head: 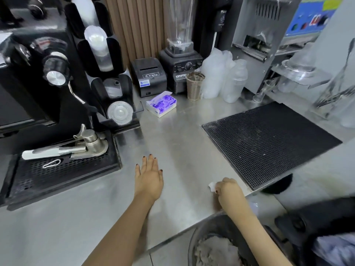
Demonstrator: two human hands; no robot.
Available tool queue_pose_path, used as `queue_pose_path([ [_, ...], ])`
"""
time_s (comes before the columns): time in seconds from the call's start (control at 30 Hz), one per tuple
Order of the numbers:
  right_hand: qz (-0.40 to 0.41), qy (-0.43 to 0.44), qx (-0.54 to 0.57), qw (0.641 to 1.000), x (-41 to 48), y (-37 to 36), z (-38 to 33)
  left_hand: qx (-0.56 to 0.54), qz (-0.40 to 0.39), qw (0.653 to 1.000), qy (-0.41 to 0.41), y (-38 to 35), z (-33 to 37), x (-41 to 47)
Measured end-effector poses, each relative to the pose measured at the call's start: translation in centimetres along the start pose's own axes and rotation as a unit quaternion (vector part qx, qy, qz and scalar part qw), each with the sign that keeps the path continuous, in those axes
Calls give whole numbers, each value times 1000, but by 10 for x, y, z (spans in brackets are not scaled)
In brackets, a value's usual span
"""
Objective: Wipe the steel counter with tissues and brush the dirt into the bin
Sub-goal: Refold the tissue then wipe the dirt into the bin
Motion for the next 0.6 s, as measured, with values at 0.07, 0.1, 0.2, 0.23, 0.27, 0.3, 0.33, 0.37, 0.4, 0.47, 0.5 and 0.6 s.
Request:
queue_pose_path([
  [0.07, -9, -27, -8, 1000, -1, 5, -5, -3, 10, 1000, -20, 5, 5, -5],
  [0.1, -25, -47, -10, 999, -6, 6, -12, 0, 16, 999, -41, 8, 9, -11],
  [0.2, -24, -51, 12, 998, -23, 4, -38, -22, 34, 994, -102, 10, 22, -39],
  [0.23, -74, -71, 18, 995, -30, -4, -46, -40, 32, 992, -117, 9, 25, -51],
  [0.27, -85, -76, 31, 993, -38, -6, -55, -54, 27, 990, -131, 7, 25, -61],
  [0.3, -84, -72, 36, 993, -47, -5, -66, -62, 19, 988, -142, 6, 25, -71],
  [0.33, -81, -74, 37, 993, -54, -5, -71, -64, 11, 987, -150, 5, 22, -80],
  [0.37, -75, -87, 42, 992, -59, -1, -72, -60, 5, 986, -155, 4, 19, -88],
  [0.4, -61, -107, 50, 991, -63, 1, -70, -53, -1, 986, -158, 4, 14, -95],
  [0.47, -54, -155, 83, 983, -65, 3, -64, -30, -14, 986, -165, 3, 6, -109],
  [0.5, -38, -164, 89, 982, -63, 5, -63, -19, -18, 985, -168, 2, 2, -115],
  [0.6, -76, -165, 102, 978, -58, 6, -69, -3, -29, 985, -171, 0, -5, -124],
])
Point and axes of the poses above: each hand's wrist, its own x-axis towards the middle knuckle, its own y-axis out of the back of the hand, z = x × y, the point moved 8 cm from there along x, towards the middle knuckle, and after that the axes turned 3 degrees about z, right-handed, at the moved point
